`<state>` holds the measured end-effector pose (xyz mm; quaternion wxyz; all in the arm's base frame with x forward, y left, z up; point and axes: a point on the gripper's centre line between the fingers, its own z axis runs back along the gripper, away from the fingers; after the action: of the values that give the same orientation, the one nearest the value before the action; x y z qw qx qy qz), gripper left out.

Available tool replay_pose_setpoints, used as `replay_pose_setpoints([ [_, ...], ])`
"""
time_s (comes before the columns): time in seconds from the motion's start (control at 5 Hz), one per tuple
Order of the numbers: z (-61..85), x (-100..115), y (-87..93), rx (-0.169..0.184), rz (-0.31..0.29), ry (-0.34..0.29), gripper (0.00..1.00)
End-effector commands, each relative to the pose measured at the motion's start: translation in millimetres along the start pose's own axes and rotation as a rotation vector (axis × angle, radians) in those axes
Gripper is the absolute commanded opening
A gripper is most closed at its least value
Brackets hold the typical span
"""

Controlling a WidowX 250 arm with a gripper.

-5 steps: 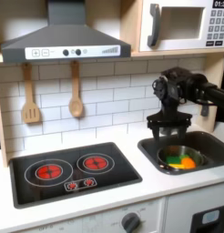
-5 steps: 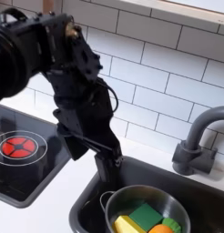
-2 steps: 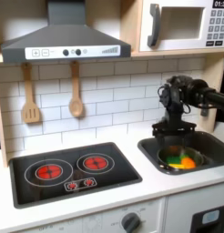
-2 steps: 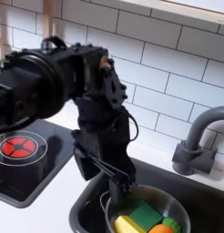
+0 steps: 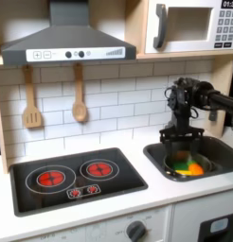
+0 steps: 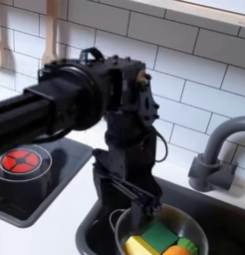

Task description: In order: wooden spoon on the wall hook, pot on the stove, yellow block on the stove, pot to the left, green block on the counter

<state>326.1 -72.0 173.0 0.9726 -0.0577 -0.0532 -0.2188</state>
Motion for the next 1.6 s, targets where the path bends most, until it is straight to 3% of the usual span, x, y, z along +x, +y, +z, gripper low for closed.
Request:
replay_pose_setpoints([
  [0.0,-1.8,9,1.6,0.019,0.076,0.091,1.00],
  [0.2,-5.6,16,1.0,0.048,0.074,0.136,1.00],
  [0.4,-10.1,21,-0.8,0.051,0.078,0.166,1.00],
  [0.6,-5.2,19,0.8,0.026,0.089,0.137,1.00],
  [0.8,-4.9,16,5.6,-0.011,0.071,0.068,1.00],
  [1.0,-3.0,10,15.8,-0.003,0.067,0.108,1.00],
  [1.4,-5.0,8,14.7,-0.014,0.071,0.113,1.00],
])
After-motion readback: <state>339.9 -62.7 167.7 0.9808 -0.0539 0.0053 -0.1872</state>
